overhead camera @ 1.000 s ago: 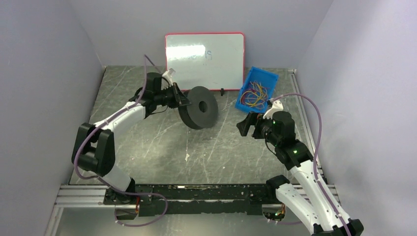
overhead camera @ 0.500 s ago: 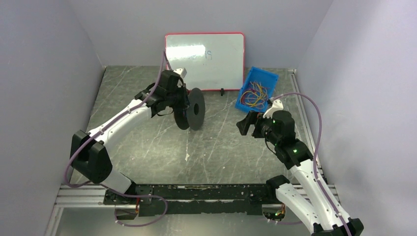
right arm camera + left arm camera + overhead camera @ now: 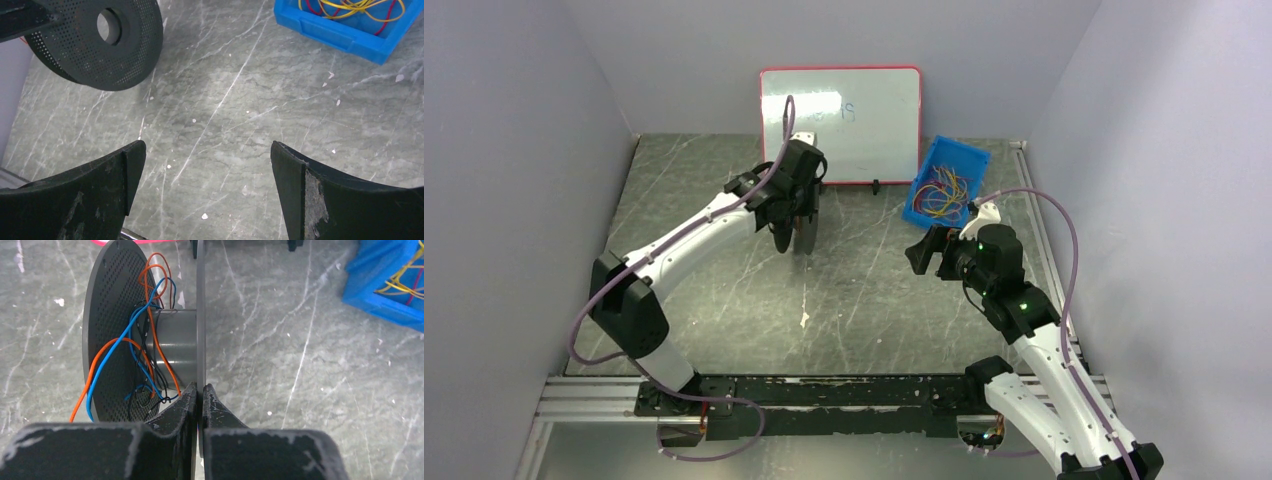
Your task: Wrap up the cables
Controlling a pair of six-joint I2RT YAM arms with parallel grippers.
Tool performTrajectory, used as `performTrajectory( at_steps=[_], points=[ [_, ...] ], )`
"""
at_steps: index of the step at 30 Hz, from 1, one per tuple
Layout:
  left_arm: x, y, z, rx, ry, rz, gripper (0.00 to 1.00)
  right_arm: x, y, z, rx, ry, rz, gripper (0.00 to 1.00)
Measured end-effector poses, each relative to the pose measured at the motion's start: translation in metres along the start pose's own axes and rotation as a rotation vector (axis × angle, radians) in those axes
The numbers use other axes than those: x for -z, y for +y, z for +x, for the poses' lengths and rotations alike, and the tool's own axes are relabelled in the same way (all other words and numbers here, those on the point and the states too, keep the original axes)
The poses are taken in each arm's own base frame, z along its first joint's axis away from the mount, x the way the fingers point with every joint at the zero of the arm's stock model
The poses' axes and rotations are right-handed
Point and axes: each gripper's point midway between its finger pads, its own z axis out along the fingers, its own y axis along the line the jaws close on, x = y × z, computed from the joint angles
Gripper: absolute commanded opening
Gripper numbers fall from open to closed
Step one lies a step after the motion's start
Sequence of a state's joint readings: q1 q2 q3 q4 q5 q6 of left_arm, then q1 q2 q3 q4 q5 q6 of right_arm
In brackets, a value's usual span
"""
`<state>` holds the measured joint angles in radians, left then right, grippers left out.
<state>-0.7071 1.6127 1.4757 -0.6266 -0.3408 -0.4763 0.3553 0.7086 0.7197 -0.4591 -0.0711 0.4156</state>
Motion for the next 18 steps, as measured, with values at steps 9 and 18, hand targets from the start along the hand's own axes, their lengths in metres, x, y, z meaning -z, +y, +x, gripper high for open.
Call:
performTrajectory(
  at_steps=[9, 18],
  points=[
    [-0.027, -0.001, -0.009, -0.024, -0.013, -0.089, 0.07, 0.000, 0.000, 0.000, -0.004, 0.001, 0.001, 1.00],
    [-0.046, -0.009, -0.012, -0.040, -0.007, -0.107, 0.07, 0.000, 0.000, 0.000, -0.004, 0.001, 0.001, 1.00]
  ],
)
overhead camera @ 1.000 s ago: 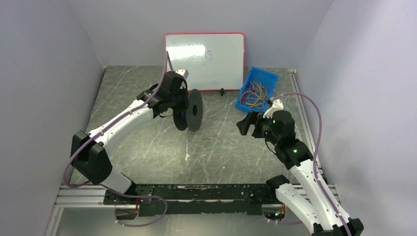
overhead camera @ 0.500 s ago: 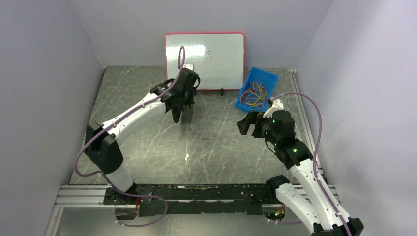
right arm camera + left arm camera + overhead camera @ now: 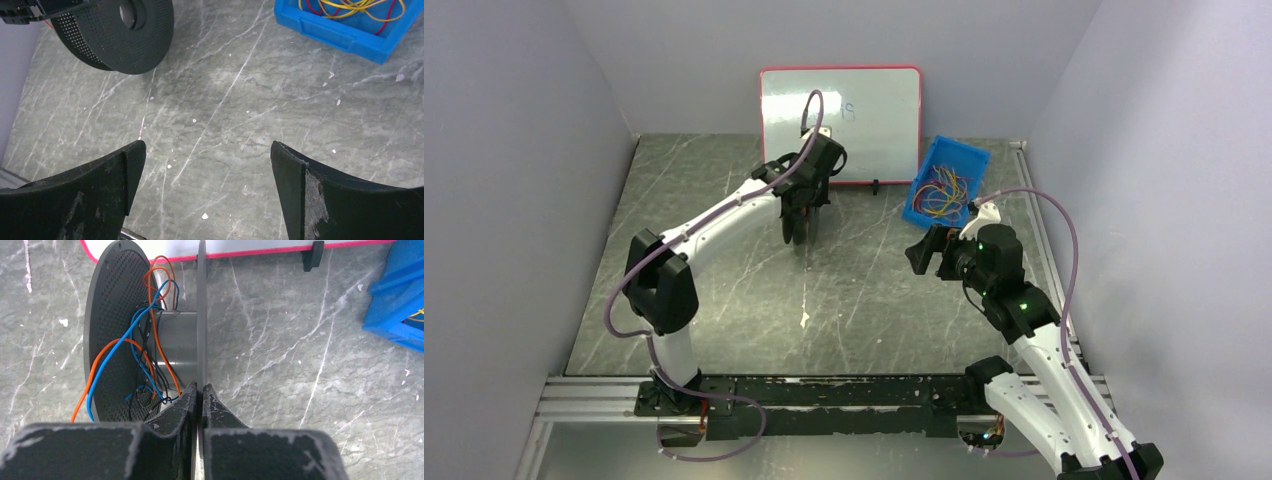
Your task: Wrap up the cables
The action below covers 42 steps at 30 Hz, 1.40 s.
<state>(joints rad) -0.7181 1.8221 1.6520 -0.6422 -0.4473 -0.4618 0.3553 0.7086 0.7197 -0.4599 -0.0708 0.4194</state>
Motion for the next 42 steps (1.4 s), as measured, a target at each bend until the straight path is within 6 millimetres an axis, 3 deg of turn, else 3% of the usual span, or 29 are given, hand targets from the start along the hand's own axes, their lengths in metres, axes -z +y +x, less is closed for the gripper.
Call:
performTrajectory(
  at_steps=[7, 34, 38, 42],
  points=[
    [-0.007, -0.006, -0.006, 0.000, -0.008, -0.002, 0.10, 0.000, 0.000, 0.000, 0.000, 0.000, 0.000, 1.00],
    [-0.006, -0.008, -0.007, -0.014, -0.018, -0.005, 0.69, 0.000, -0.002, 0.000, -0.003, -0.004, 0.010, 1.00],
    [0.002, -0.013, -0.010, -0.024, -0.031, 0.011, 0.81, 0.001, -0.002, 0.000, -0.003, -0.007, 0.009, 1.00],
    [0.016, -0.018, -0.019, -0.025, -0.063, 0.038, 0.86, 0.000, -0.003, -0.001, -0.003, -0.009, 0.014, 1.00]
  ],
)
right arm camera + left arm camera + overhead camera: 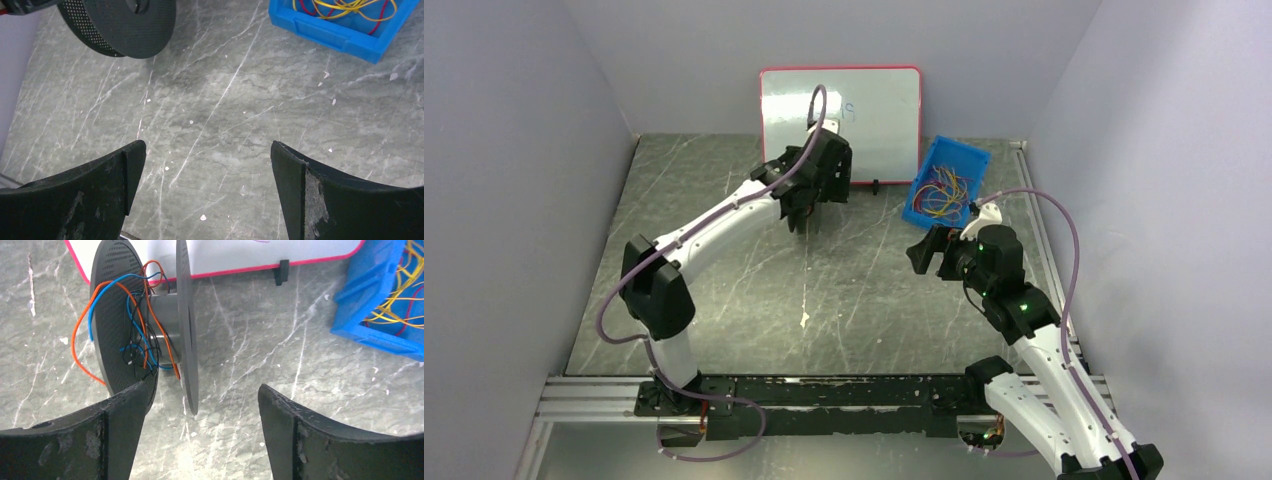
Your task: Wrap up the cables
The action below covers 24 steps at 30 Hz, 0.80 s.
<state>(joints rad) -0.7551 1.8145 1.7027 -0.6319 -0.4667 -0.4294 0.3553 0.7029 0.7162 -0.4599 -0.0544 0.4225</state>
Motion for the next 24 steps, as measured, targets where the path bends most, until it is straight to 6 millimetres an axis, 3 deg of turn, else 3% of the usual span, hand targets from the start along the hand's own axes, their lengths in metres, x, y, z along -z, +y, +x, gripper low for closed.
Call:
performTrajectory(
  at_steps=[6, 15, 24],
  points=[
    [0.020, 0.000, -0.016, 0.008, -0.041, 0.033, 0.99, 0.000, -0.002, -0.001, 0.000, -0.004, 0.010, 1.00],
    [0.058, 0.004, -0.028, -0.030, -0.090, 0.124, 0.99, -0.003, -0.006, -0.008, 0.001, -0.015, 0.047, 0.99],
    [0.086, 0.024, -0.017, -0.064, -0.110, 0.142, 0.99, -0.011, -0.011, -0.025, 0.001, -0.040, 0.102, 0.97]
  ],
)
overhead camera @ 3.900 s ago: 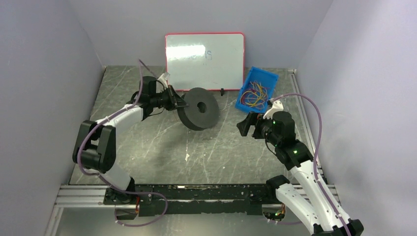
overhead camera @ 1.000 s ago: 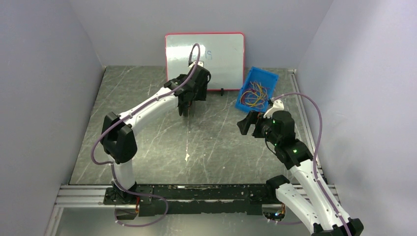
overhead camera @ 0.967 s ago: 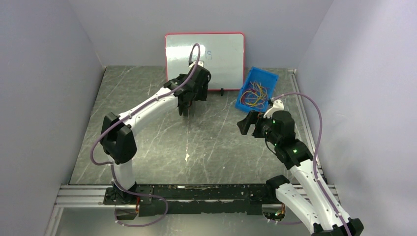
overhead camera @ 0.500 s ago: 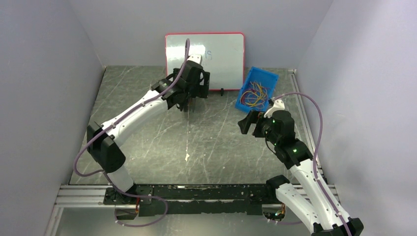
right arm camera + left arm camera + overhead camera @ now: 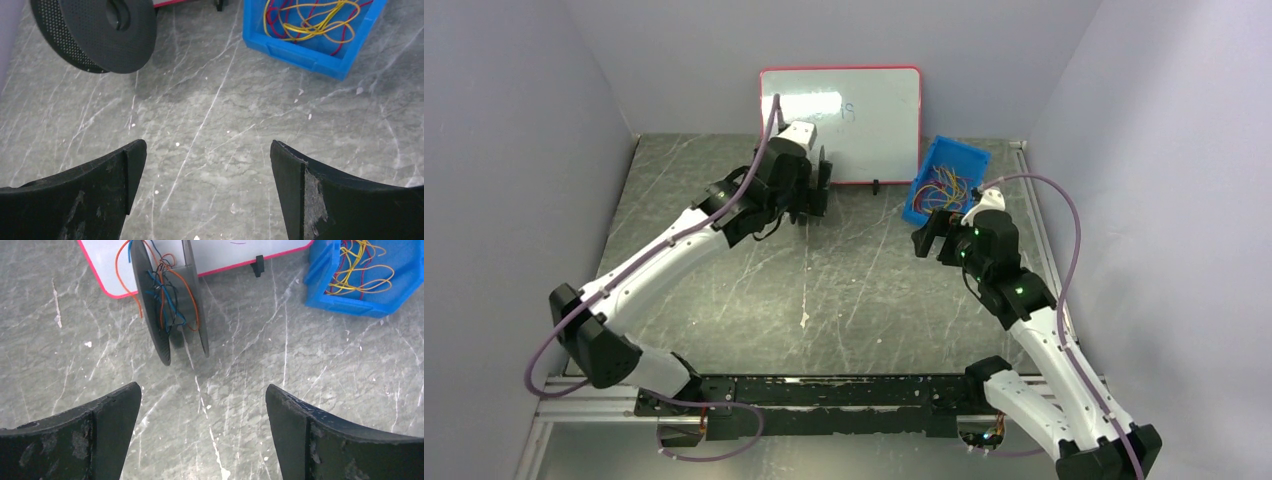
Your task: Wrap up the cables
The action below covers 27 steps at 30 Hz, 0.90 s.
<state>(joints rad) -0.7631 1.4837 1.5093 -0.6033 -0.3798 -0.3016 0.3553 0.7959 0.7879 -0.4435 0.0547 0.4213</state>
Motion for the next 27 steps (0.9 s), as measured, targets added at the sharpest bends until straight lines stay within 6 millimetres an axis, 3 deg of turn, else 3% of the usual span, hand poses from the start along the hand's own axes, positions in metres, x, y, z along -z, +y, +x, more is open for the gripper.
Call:
performTrajectory(
  at_steps=[9, 15, 27],
  points=[
    [0.044, 0.021, 0.007, -0.003, -0.061, 0.018, 0.99, -0.018, -0.011, -0.018, 0.011, -0.031, 0.097, 0.89],
    [0.069, 0.039, 0.016, 0.001, -0.100, 0.010, 0.99, -0.040, -0.026, -0.032, 0.044, -0.040, 0.212, 0.78],
    [0.100, 0.074, 0.052, 0.012, -0.191, -0.018, 1.00, -0.115, -0.051, -0.059, 0.096, -0.013, 0.372, 0.61]
  ],
)
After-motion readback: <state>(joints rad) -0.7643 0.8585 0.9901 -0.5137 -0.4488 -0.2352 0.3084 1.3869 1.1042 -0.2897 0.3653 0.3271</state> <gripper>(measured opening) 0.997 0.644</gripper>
